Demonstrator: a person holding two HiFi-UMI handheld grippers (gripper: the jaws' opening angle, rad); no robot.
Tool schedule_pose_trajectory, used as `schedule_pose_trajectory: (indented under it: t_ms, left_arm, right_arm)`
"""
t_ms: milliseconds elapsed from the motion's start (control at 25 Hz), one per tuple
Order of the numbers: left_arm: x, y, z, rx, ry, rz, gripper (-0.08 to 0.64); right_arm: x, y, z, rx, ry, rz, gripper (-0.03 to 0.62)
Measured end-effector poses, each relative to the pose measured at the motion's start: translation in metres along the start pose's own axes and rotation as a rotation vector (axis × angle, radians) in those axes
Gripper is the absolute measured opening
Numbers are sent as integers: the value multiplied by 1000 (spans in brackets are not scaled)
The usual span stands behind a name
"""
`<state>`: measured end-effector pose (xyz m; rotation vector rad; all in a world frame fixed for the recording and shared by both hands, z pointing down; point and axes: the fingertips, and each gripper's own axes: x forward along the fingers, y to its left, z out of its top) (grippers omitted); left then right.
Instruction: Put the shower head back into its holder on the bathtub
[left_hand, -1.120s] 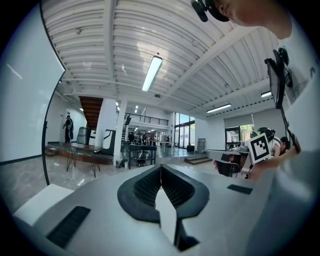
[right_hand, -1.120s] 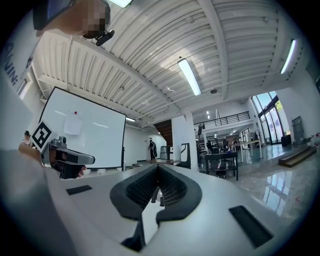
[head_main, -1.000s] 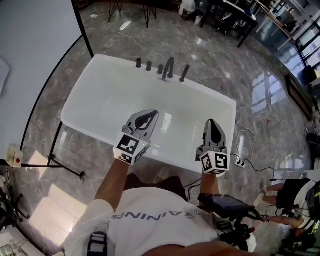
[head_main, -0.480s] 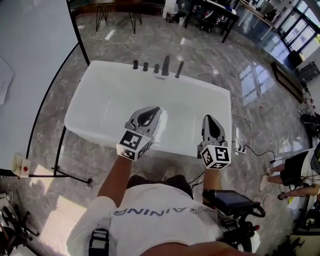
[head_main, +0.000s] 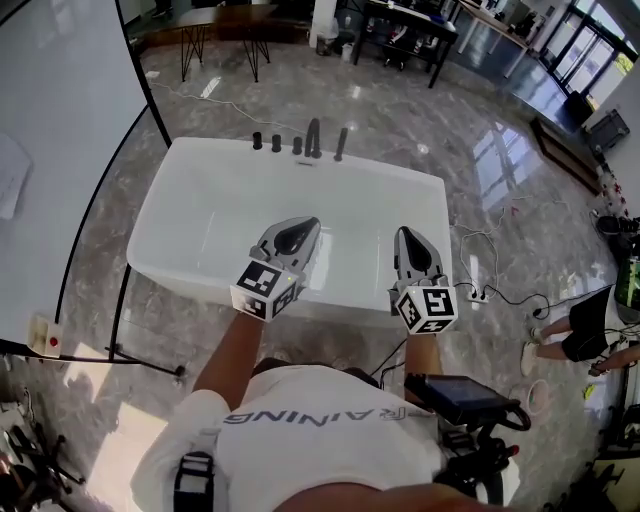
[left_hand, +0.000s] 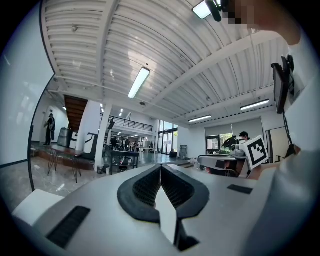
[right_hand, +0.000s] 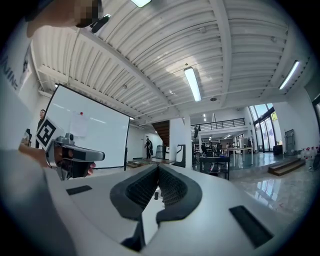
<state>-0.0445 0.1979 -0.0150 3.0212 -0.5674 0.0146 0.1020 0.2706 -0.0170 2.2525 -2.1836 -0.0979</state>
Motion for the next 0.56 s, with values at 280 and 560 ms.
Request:
schedule_pose_trajectory:
  t_ms: [280, 560]
  left_arm:
    - [34, -61, -10, 22, 21, -46, 17]
    - [68, -93, -19, 22, 25, -44, 17]
  right_arm:
    - [-36, -40, -25, 16, 65, 58, 11]
    - [-56, -82, -29, 9, 49, 61, 12]
